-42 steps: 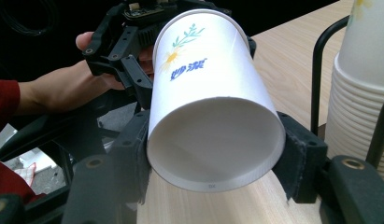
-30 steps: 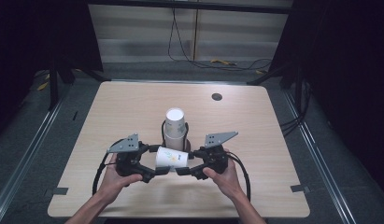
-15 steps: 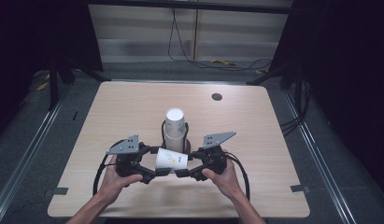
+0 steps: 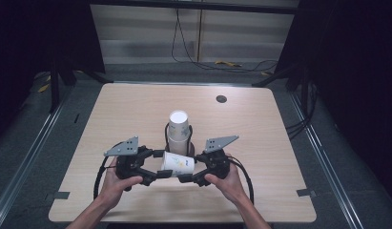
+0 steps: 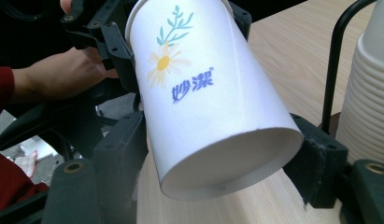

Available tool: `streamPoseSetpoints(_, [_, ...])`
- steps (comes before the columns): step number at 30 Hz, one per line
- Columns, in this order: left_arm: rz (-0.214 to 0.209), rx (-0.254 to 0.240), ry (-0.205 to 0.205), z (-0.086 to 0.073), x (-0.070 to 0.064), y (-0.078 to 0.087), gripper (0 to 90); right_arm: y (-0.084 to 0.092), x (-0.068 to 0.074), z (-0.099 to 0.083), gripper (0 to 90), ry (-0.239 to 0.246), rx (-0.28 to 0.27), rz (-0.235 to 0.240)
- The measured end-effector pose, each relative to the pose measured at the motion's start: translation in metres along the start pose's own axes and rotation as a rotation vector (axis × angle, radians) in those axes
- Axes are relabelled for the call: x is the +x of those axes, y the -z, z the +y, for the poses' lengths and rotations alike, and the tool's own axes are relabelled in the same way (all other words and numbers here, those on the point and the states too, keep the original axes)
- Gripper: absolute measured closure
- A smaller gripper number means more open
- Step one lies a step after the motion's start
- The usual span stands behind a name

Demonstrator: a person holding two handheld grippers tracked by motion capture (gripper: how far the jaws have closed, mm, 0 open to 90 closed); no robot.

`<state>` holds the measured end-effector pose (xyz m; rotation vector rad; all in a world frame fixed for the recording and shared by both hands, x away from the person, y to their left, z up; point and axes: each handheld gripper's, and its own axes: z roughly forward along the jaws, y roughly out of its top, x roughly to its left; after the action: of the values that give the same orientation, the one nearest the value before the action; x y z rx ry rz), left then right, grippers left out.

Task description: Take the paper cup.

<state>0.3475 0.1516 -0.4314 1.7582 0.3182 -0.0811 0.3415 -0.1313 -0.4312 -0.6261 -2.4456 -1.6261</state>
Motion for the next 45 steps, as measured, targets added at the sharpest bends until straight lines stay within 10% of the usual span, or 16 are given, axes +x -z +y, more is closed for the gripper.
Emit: streamPoseSetpoints(45, [0.165,0.09,0.023,0.009,0.018,0.043,26.5,0.024,-0.003,-0.004,19.5,-0.029,-0.05,-0.227])
